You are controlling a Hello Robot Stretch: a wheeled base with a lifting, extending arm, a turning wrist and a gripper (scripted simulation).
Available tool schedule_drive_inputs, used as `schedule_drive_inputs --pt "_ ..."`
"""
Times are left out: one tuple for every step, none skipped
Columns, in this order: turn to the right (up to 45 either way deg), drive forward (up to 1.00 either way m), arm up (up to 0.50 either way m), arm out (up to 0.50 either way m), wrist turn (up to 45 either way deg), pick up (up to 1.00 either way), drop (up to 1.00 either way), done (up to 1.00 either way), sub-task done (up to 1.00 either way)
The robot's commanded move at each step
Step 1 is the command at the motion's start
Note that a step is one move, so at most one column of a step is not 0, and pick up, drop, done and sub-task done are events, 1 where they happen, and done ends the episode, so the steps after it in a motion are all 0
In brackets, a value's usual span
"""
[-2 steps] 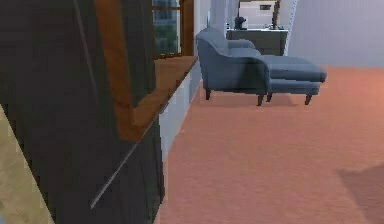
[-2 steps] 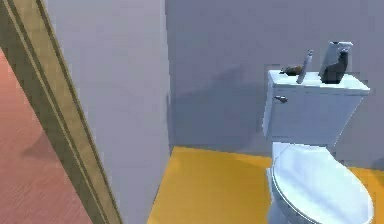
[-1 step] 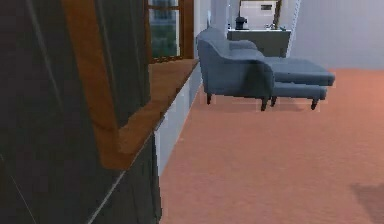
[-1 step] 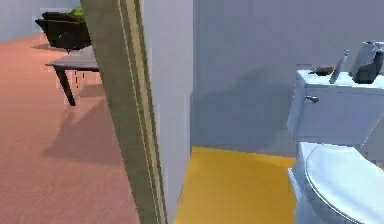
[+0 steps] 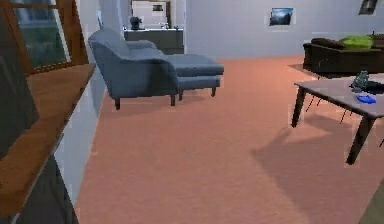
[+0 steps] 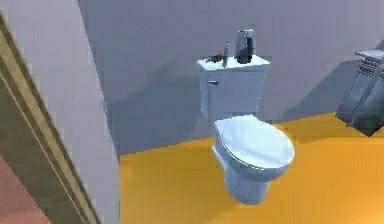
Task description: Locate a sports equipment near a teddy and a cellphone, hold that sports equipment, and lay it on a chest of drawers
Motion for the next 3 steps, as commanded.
schedule_drive_inputs --pt "0.0 0.45 0.0 0.0 0.0 0.0 0.0 0.0 0.0" --pt "15.0 0.0 0.0 0.0 0.0 0.0 0.0 0.0 0.0" --pt "0.0 1.0 0.0 0.0 0.0 0.0 0.0 0.0 0.0"
